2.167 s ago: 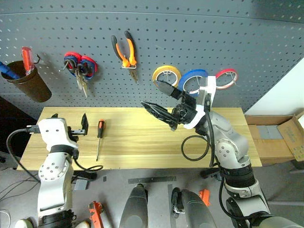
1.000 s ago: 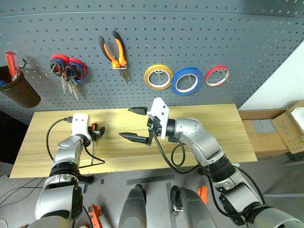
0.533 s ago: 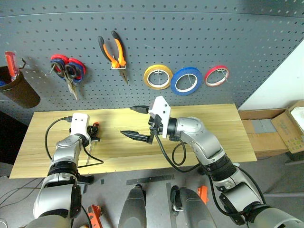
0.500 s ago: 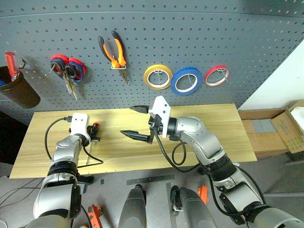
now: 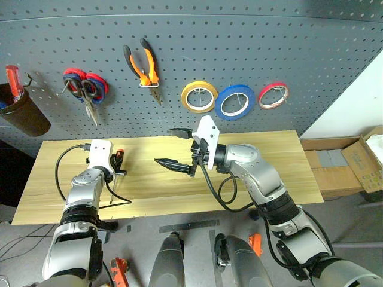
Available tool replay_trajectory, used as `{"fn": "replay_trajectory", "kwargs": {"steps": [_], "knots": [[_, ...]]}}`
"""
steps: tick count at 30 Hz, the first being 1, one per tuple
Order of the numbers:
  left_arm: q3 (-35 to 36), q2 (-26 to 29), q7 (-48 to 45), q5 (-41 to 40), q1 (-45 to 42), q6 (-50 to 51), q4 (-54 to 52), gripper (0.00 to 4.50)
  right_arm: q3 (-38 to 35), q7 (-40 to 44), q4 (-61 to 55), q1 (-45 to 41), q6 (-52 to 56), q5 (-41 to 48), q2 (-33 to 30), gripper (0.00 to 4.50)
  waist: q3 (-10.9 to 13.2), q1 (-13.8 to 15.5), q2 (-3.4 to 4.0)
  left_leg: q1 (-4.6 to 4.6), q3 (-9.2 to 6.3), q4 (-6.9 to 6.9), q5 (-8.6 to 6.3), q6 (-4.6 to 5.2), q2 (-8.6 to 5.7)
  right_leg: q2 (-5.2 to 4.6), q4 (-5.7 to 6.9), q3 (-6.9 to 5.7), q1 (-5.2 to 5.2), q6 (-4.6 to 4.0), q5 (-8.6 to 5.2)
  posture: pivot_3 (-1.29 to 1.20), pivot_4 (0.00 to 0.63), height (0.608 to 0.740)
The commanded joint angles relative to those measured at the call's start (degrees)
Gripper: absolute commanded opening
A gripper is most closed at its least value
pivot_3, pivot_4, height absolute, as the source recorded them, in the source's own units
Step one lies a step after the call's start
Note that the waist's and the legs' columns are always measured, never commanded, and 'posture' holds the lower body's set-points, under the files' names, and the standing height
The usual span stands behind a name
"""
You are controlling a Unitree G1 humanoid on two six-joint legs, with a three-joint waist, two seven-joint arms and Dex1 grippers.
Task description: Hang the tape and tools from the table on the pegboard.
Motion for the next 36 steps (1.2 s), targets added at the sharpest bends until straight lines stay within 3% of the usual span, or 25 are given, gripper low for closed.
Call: {"fn": "replay_trajectory", "kwargs": {"steps": [1,9,13,17,20,24,30,36], "knots": [[1.8,0.2,1.3,-1.5,0.8,0.5,-5.3,0.74,-1.5,0.3,-2.5,-0.8,-0.6,0.8,0.0,4.50,0.0,0.0,0.00,0.00,0.00,0.00,0.00,0.00,0.00,0.00,0.00,0.00,0.00,0.00,0.00,0.16,0.275,0.740],[8.5,-2.3,10.8,-4.5,11.9,9.2,-41.6,0.74,-10.1,-0.5,-12.2,-2.2,7.7,14.6,1.7,4.50,0.0,0.2,-0.07,-0.13,-0.10,-0.01,0.03,-0.17,0.04,-0.18,-0.02,-0.03,-0.01,-0.01,0.01,0.18,0.253,0.740],[10.4,-3.9,18.8,0.1,17.1,13.7,-59.0,0.74,-12.5,-2.3,-14.4,-2.2,9.6,18.5,2.7,4.50,-0.1,0.2,-0.12,-0.09,-0.09,-0.03,0.03,-0.18,0.00,-0.22,-0.03,-0.03,0.00,0.00,0.01,0.22,0.249,0.740],[10.7,-5.0,24.5,5.4,19.2,14.2,-67.4,0.74,-12.8,-2.8,-14.3,-1.9,9.0,20.0,3.7,4.50,-0.1,0.8,-0.11,-0.06,-0.09,-0.04,0.03,-0.18,-0.02,-0.19,-0.01,-0.02,0.01,0.00,0.01,0.24,0.242,0.740],[11.9,-4.1,27.6,9.1,18.3,11.8,-69.4,0.74,-12.9,-1.7,-13.9,-2.4,7.9,21.3,4.9,4.50,-0.1,1.4,-0.12,-0.05,-0.09,-0.03,0.04,-0.18,-0.02,-0.10,0.00,-0.02,0.00,0.00,0.01,0.26,0.240,0.740],[15.3,2.0,28.1,10.5,11.6,4.3,-66.9,0.74,-13.7,-1.4,-12.8,-4.6,6.9,23.1,7.0,4.50,-0.1,1.9,-0.14,-0.09,-0.16,-0.03,0.04,-0.19,0.03,-0.04,-0.01,-0.09,-0.02,0.00,0.01,0.28,0.231,0.740],[15.4,9.5,26.1,9.5,-0.3,-5.4,-54.1,0.74,-15.4,-2.6,-10.5,-8.6,5.7,24.8,9.5,4.50,-0.2,3.1,-0.15,-0.06,-0.04,-0.04,0.08,-0.26,-0.09,-0.12,-0.05,-0.04,0.00,0.01,0.01,0.29,0.226,0.740],[12.7,13.6,24.1,8.3,-14.6,-15.9,-35.1,0.74,-15.9,-3.8,-8.6,-10.7,3.6,23.7,11.3,4.50,-0.2,3.7,-0.20,-0.16,-0.16,-0.03,0.10,-0.28,-0.01,-0.03,-0.07,-0.20,-0.03,0.00,0.01,0.28,0.225,0.740]]}}
